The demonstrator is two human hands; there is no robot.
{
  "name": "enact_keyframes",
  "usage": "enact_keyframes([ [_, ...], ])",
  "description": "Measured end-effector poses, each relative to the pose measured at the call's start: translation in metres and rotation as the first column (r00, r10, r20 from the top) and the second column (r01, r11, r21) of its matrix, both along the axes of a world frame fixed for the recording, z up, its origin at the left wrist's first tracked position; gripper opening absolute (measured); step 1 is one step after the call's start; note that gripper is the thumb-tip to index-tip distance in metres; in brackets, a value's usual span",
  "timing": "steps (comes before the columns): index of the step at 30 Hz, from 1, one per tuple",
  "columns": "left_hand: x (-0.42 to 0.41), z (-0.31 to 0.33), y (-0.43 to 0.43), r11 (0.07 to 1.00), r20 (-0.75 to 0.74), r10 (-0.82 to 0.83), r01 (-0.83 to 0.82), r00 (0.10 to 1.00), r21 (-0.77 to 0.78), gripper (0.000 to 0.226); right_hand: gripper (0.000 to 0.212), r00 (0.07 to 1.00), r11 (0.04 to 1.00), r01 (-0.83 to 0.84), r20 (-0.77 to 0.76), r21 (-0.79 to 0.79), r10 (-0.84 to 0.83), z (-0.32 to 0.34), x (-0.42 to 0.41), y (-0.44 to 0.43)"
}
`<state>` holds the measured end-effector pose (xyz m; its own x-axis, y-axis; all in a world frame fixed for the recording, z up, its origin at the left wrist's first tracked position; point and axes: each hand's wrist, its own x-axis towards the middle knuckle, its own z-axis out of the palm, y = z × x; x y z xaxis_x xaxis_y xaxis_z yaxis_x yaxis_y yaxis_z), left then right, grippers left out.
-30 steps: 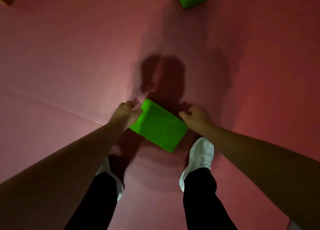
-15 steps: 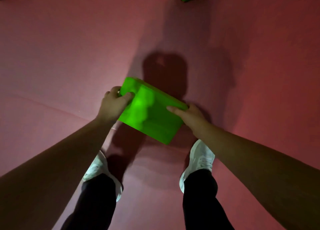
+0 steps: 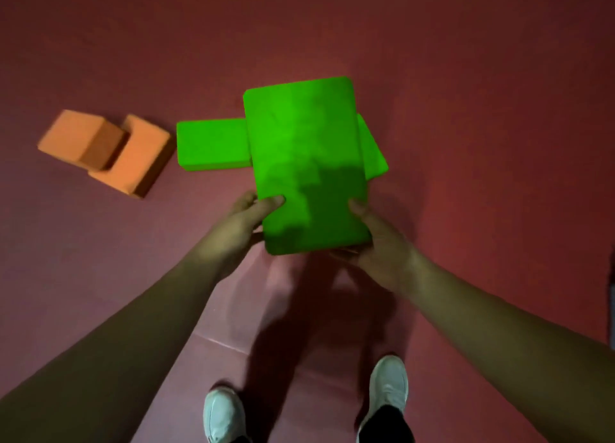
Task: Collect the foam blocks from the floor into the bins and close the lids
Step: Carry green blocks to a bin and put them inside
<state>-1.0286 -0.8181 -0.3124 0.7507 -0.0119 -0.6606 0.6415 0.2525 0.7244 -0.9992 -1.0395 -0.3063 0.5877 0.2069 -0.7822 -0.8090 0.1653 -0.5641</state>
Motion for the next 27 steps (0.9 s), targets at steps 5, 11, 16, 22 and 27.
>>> enact_keyframes([
  [5,0.057,0.011,-0.015,0.958,0.139,0.286,-0.282,0.948,-0.049,0.057,0.034,0.985,0.989,-0.122,0.113,-0.078,0.131,-0.005,0.062,-0.004],
  [11,0.134,-0.049,-0.05,0.836,0.196,0.366,-0.414,0.91,0.361,0.073,0.046,0.911,0.776,-0.242,0.139,-0.582,0.388,-0.131,0.191,-0.062],
  [16,0.192,-0.128,-0.092,0.753,0.18,0.327,-0.371,0.928,0.544,0.073,0.06,0.803,0.541,-0.347,0.055,-0.766,0.593,-0.248,0.29,-0.094],
  [22,0.224,-0.203,-0.116,0.71,0.135,0.421,-0.419,0.897,0.566,0.071,0.106,0.645,0.27,-0.516,-0.161,-0.813,0.747,-0.371,0.334,-0.112],
  [27,0.225,-0.228,-0.119,0.675,0.079,0.439,-0.386,0.895,0.629,0.071,0.124,0.696,0.163,-0.472,-0.254,-0.866,0.671,-0.394,0.327,-0.116],
])
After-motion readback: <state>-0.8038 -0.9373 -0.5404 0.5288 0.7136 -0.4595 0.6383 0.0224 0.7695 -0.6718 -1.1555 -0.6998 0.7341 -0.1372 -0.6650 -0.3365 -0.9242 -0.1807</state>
